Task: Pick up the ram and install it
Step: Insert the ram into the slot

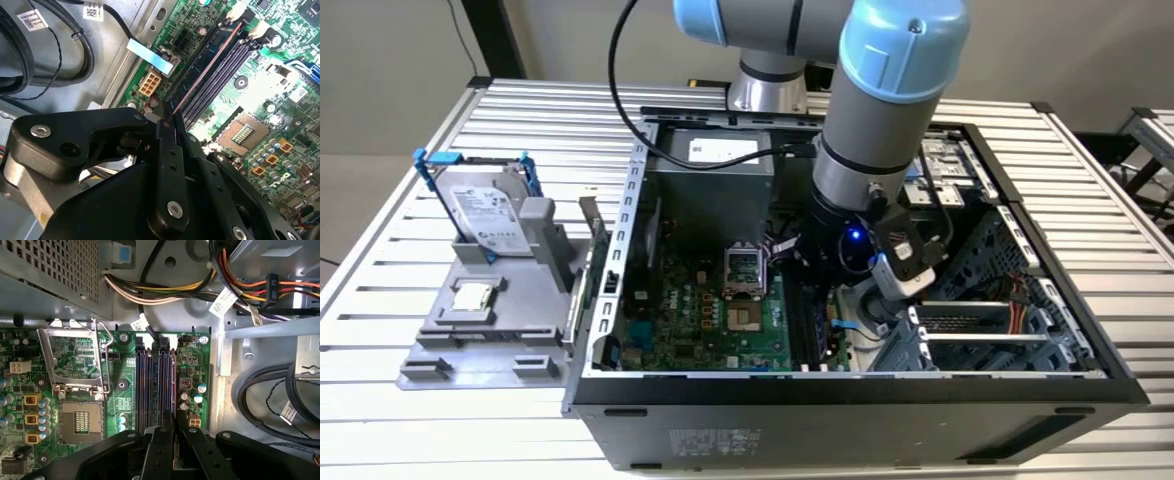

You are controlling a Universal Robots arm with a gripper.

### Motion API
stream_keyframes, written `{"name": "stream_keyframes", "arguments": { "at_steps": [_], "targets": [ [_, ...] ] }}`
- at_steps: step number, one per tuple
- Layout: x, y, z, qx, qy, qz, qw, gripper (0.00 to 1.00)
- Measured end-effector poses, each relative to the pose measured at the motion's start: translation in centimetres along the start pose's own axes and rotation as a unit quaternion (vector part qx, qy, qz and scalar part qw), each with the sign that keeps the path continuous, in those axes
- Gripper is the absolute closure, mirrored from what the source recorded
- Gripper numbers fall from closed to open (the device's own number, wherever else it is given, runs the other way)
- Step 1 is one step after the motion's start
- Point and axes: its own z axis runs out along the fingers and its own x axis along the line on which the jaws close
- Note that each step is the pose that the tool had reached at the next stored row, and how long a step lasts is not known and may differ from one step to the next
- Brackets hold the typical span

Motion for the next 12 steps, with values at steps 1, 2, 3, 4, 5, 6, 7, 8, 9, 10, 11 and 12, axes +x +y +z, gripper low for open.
{"name": "stream_keyframes", "arguments": {
  "at_steps": [1,2,3,4,5,6,7,8,9,10,11,12],
  "targets": [
    [0.0,0.0,0.05,0.0001,0.0001,0.0,1.0,1.0],
    [0.0,0.0,0.09,0.0001,0.0001,0.0,1.0,1.0],
    [0.0,0.0,0.11,0.0001,0.0002,0.0,1.0,1.0],
    [0.0,0.0,0.11,0.0001,0.0002,0.0,1.0,1.0],
    [0.0,0.0,0.11,0.0001,0.0003,0.0,1.0,1.0],
    [0.0,0.0,0.11,0.0001,0.0003,0.0,1.0,1.0],
    [0.0,0.0,0.11,0.0001,0.0004,0.0,1.0,1.0],
    [0.0,0.0,0.12,0.0,0.0004,0.0,1.0,1.0],
    [0.0,0.0,0.12,0.0001,0.0005,0.0,1.0,1.0],
    [0.0,0.0,0.12,0.0,0.0006,0.0,1.0,1.0],
    [0.0,0.0,0.12,0.0001,0.0006,0.0,1.0,1.0],
    [0.0,0.0,0.12,0.0,0.0007,0.0,1.0,1.0]
  ]
}}
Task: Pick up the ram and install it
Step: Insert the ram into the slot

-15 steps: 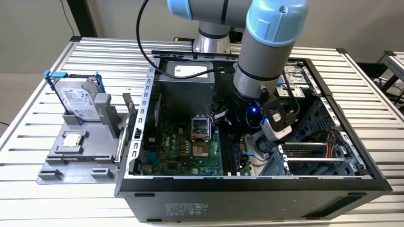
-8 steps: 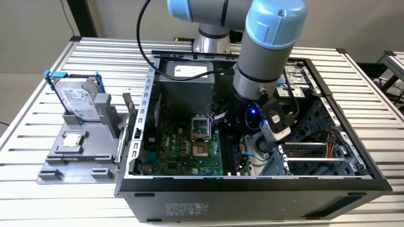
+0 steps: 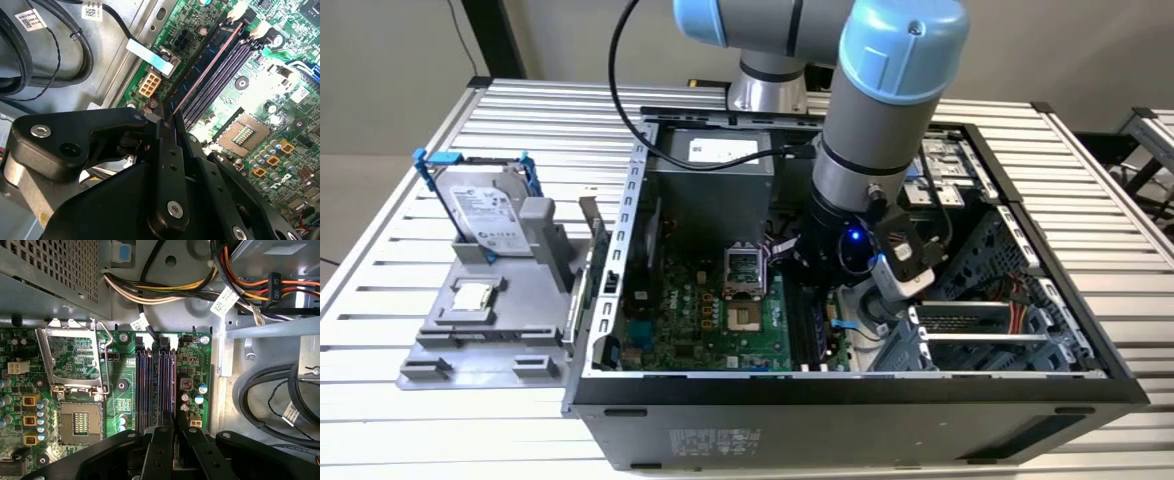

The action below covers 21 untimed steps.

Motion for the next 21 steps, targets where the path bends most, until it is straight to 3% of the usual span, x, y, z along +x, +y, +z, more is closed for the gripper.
{"name": "stream_keyframes", "arguments": {
  "at_steps": [1,2,6,13,17,18,21],
  "targets": [
    [0.0,0.0,0.0,0.0001,0.0,0.0,1.0,1.0],
    [0.0,0.0,0.0,0.0,0.0001,0.0,1.0,0.0],
    [0.0,0.0,-0.04,0.0001,0.0003,0.0,1.0,0.0],
    [-0.04,-0.03,-3.11,0.0001,0.0004,0.001,1.0,0.0],
    [-0.04,-0.03,-3.35,-0.0002,0.0004,0.001,1.0,0.0],
    [-0.04,-0.03,-3.37,-0.0001,0.0004,0.001,1.0,1.0],
    [-0.04,-0.03,-3.41,-0.0001,0.0004,0.001,1.0,1.0]
  ]
}}
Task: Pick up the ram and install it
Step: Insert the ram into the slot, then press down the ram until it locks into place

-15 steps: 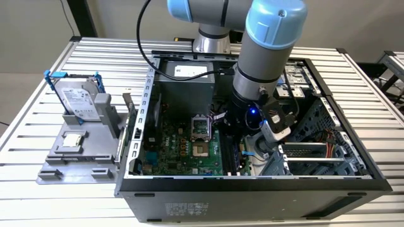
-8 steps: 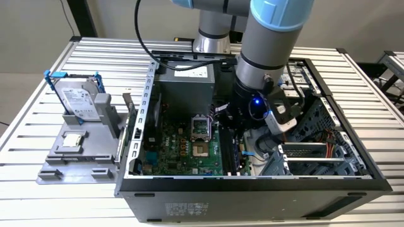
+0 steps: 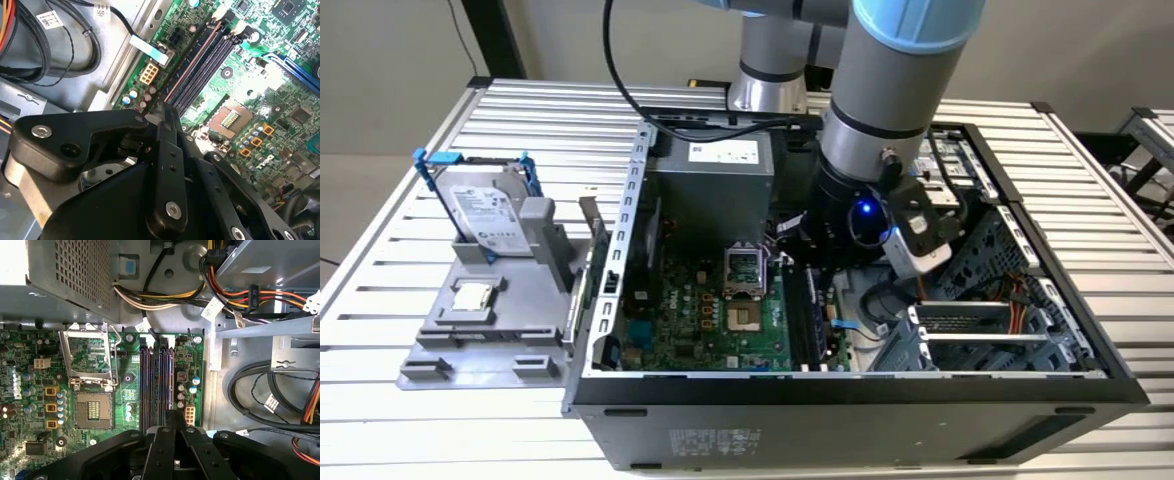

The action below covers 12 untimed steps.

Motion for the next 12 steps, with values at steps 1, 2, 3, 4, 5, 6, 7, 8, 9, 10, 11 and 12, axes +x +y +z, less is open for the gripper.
{"name": "stream_keyframes", "arguments": {
  "at_steps": [1,2,3,4,5,6,7,8,9,10,11,12],
  "targets": [
    [0.0,0.0,-0.01,0.0,0.0,0.0,1.0,1.0],
    [0.0,0.0,-0.02,0.0,0.0,0.0,1.0,1.0],
    [0.0,0.0,-0.04,-0.0001,0.0,0.0,1.0,1.0],
    [0.0,0.0,-0.05,0.0,0.0,0.0,1.0,1.0],
    [0.0,0.0,-0.06,-0.0001,0.0,0.0,1.0,1.0],
    [0.0,0.0,-0.07,-0.0001,0.0,0.0,1.0,1.0],
    [0.0,0.0,-0.08,-0.0001,0.0,0.0,1.0,1.0],
    [0.0,0.0,-0.09,-0.0001,0.0,0.0,1.0,1.0],
    [0.0,0.0,-0.11,-0.0001,0.0,0.0,1.0,1.0],
    [0.0,0.0,-0.12,-0.0001,0.0,0.0,1.0,1.0],
    [0.0,-0.01,-0.13,-0.0001,0.0001,0.0,1.0,1.0],
    [0.0,-0.02,-0.14,-0.0003,0.0,0.0,1.0,1.0]
  ]
}}
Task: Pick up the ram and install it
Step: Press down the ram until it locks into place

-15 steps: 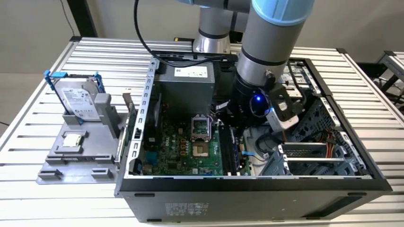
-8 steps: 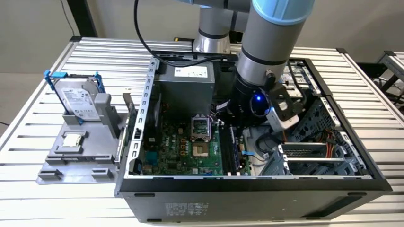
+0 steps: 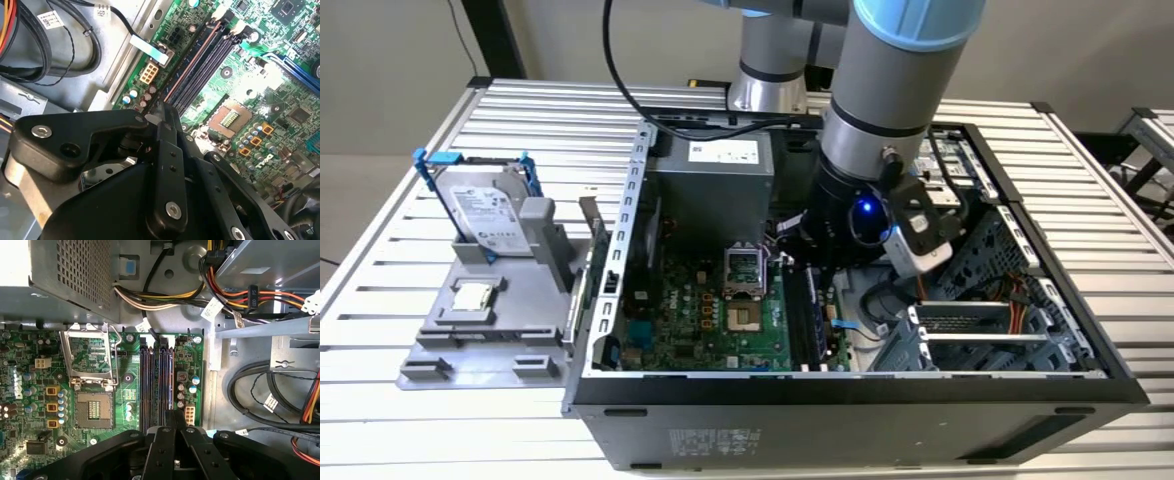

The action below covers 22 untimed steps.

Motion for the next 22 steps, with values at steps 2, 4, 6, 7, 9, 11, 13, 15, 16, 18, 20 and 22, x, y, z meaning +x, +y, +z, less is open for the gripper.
{"name": "stream_keyframes", "arguments": {
  "at_steps": [2,4,6,7,9,11,13,15,16,18,20,22],
  "targets": [
    [0.0,0.0,0.0,-0.0002,0.0,-0.007,0.99997,1.0],
    [0.0,0.01,0.01,-0.0004,-0.0003,-0.025,0.99968,1.0],
    [-0.01,0.01,0.01,-0.0006,-0.0004,-0.043,0.99907,1.0],
    [0.0,0.01,0.01,-0.0007,-0.0005,-0.052,0.99864,1.0],
    [0.0,0.01,0.01,-0.0009,-0.0007,-0.071,0.99746,1.0],
    [-0.01,0.01,0.01,-0.0011,-0.0008,-0.089,0.99604,1.0],
    [0.01,0.0,0.01,-0.0012,-0.0009,-0.107,0.9943,1.0],
    [0.0,0.01,0.01,-0.0014,-0.0011,-0.124,0.99234,1.0],
    [0.0,0.01,0.01,-0.0015,-0.0012,-0.13,0.99151,1.0],
    [0.0,0.0,0.01,-0.0016,-0.0013,-0.147,0.98915,1.0],
    [0.0,0.01,0.01,-0.0019,-0.0015,-0.165,0.98629,1.0],
    [0.0,0.01,0.01,-0.002,-0.0017,-0.183,0.98312,1.0]
  ]
}}
